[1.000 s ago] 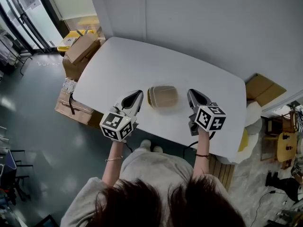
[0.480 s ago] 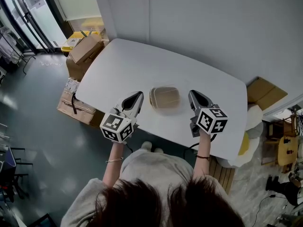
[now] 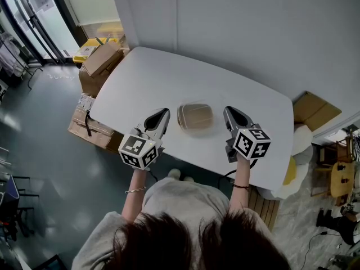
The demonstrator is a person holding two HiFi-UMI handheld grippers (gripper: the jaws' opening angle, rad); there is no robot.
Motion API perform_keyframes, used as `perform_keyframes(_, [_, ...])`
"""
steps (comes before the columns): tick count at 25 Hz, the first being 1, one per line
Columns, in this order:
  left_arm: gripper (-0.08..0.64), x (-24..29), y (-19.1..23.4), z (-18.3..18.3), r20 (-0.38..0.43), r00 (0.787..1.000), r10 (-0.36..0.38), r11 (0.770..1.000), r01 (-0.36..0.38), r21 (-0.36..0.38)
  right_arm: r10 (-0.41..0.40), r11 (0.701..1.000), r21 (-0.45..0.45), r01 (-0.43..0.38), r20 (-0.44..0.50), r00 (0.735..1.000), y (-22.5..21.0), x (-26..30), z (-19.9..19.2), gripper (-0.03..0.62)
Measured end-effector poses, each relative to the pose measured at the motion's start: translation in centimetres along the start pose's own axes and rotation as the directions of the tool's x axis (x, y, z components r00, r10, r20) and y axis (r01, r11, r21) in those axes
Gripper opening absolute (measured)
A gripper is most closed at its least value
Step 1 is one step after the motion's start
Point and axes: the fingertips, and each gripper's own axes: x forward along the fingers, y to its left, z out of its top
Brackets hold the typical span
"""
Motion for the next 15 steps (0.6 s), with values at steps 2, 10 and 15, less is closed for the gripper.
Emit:
perform_keyframes(2, [-0.010,0.10,-0.07,0.06,-0.001,1.000,0.000,1.000,0.000,0.004,0.003,1.000,-0.001,-0.003,-0.001,1.000,0.04,0.02,0.04,0.029])
perform_keyframes(10, [-0.009,0.18,-0.23,0.10,0.000,1.000,-0.001,1.000,0.001,0.006,0.008,1.000,-0.007,-0.008,-0.003,1.000,0.15,0.03,0.06,0.029])
perform_keyframes(15, [-0.009,0.21,-0.20,0.13,-0.001,1.000,-0.001,1.000,0.001,0.006,0.013,1.000,-0.007,-0.013,-0.004,1.000,0.27,0.12,0.08,0.029])
